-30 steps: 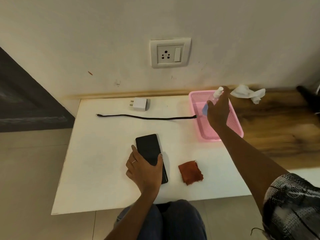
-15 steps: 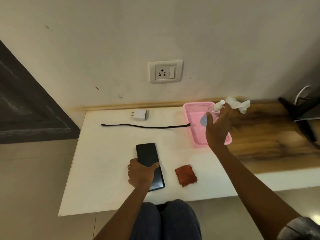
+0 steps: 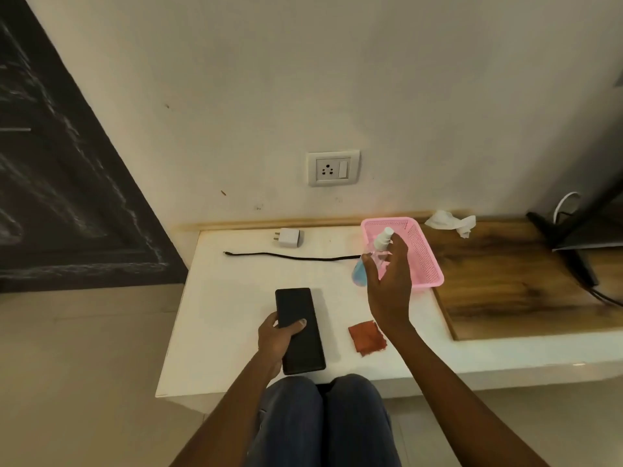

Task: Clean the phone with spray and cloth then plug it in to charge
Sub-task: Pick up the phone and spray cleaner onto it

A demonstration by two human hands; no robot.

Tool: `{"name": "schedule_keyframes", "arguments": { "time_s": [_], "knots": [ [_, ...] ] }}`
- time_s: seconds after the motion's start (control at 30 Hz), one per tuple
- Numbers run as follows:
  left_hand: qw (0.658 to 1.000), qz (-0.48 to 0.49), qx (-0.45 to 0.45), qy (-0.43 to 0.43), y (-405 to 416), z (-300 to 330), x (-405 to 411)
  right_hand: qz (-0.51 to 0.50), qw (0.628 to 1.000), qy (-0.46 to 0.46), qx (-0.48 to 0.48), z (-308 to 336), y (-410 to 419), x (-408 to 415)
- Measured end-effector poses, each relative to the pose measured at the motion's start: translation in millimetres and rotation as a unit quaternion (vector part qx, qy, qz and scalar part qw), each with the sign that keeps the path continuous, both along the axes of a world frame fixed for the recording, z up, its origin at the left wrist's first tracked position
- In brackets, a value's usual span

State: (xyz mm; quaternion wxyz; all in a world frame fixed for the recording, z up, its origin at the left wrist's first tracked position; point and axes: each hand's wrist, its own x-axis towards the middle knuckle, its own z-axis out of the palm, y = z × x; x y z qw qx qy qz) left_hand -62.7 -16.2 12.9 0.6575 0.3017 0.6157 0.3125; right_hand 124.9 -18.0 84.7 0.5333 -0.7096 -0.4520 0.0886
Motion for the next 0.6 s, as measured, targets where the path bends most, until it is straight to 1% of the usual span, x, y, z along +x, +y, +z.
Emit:
{"name": "schedule_keyframes", "arguments": {
  "time_s": [0.1, 0.2, 0.3, 0.37, 0.43, 0.53, 0.6],
  "knots": [
    [0.994, -0.025, -0.027, -0.107, -11.0, 25.6, -8.9, 0.006, 1.0, -0.026, -0.006, 7.4, -8.4, -12.1],
    [0.975, -0.044, -0.05, -0.214, -26.8, 48.6, -19.4, 0.031, 0.999, -0.001, -0.01, 17.9, -20.0, -25.0],
    [0.94, -0.025, -0.086, -0.33, -42.7, 60.4, -28.2, 0.044, 0.998, 0.037, -0.017, 29.0, -33.1, -36.4],
    [0.91, -0.03, -0.111, -0.399, -54.3, 64.3, -33.0, 0.059, 0.997, 0.052, -0.014, 37.3, -42.8, -45.5],
    [0.878, -0.039, -0.111, -0.464, -65.3, 67.0, -37.0, 0.075, 0.996, 0.056, -0.016, 45.1, -53.2, -55.2],
    [0.847, -0.061, -0.088, -0.521, -78.4, 74.4, -44.6, 0.089, 0.992, 0.079, -0.031, 55.9, -70.9, -66.5],
    [0.839, -0.082, -0.073, -0.534, -83.6, 81.4, -49.3, 0.119, 0.985, 0.119, -0.032, 63.2, -83.8, -72.9]
  ]
}}
